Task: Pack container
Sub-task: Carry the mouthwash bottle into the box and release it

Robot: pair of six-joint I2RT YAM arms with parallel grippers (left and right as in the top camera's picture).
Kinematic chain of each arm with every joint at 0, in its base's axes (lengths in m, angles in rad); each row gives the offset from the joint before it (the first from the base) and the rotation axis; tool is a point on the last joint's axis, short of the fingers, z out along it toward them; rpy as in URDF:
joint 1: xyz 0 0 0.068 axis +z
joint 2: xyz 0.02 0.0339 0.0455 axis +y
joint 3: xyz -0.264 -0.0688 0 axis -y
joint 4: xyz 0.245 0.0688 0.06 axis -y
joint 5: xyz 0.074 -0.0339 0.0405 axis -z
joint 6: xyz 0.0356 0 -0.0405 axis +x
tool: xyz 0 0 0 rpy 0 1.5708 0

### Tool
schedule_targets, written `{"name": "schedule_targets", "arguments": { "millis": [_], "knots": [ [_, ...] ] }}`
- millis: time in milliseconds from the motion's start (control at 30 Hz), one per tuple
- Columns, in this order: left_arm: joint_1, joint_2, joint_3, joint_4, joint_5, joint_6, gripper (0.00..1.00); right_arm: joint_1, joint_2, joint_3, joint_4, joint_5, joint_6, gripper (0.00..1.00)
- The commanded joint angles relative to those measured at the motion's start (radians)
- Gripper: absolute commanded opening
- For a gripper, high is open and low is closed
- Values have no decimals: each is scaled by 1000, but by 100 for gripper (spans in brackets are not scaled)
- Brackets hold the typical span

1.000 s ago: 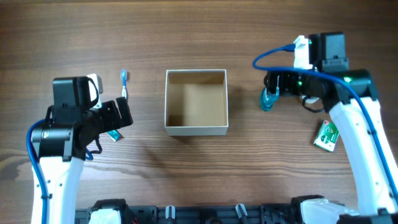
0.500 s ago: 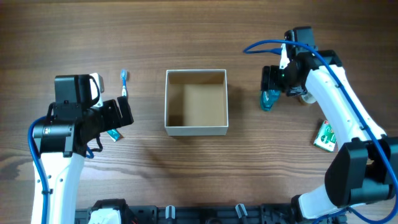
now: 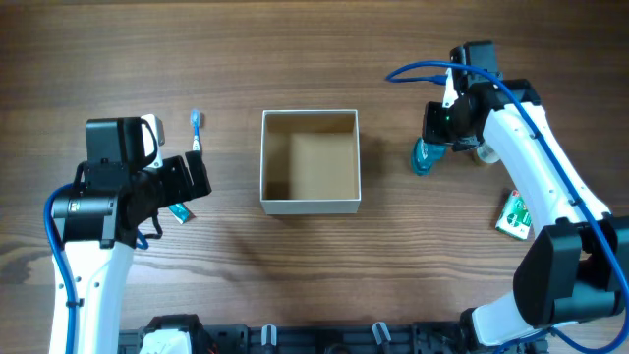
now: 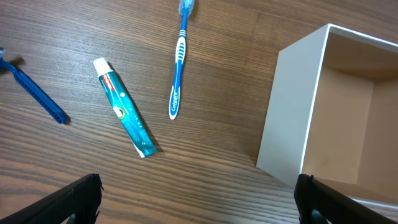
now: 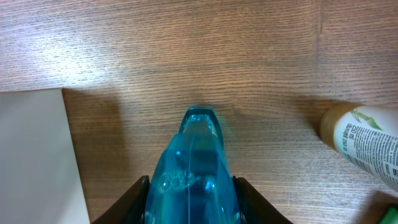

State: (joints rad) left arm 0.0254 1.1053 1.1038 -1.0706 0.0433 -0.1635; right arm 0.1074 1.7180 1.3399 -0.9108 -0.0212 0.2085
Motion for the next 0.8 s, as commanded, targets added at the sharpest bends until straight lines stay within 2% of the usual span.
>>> {"name": "schedule_targets", "arguments": {
  "millis": [0,100,167,233,367,467,600,767],
  "knots": [
    [-7,1,19,3,19,-9,100,7,-48,23,-26,-2,0,4],
    [-7,1,19,4,19,-9,100,61,-211,35,-33,-3,-3,4],
    [-7,1,19,4,-6,-9,100,165,-312,94,-60,0,2,4],
    [-7,1,19,3,-15,-9,100,304,-317,220,-116,52,39,4],
    [-7,1,19,3,-14,-9,100,520,-233,352,-82,138,135,4],
    [-7,1,19,3,-14,-9,100,596,-97,352,18,159,262,4],
    [-7,1,19,3,-15,-9,100,628,65,352,89,224,348,4],
    [-7,1,19,4,-14,-9,100,628,174,352,121,220,428,4]
  ]
}}
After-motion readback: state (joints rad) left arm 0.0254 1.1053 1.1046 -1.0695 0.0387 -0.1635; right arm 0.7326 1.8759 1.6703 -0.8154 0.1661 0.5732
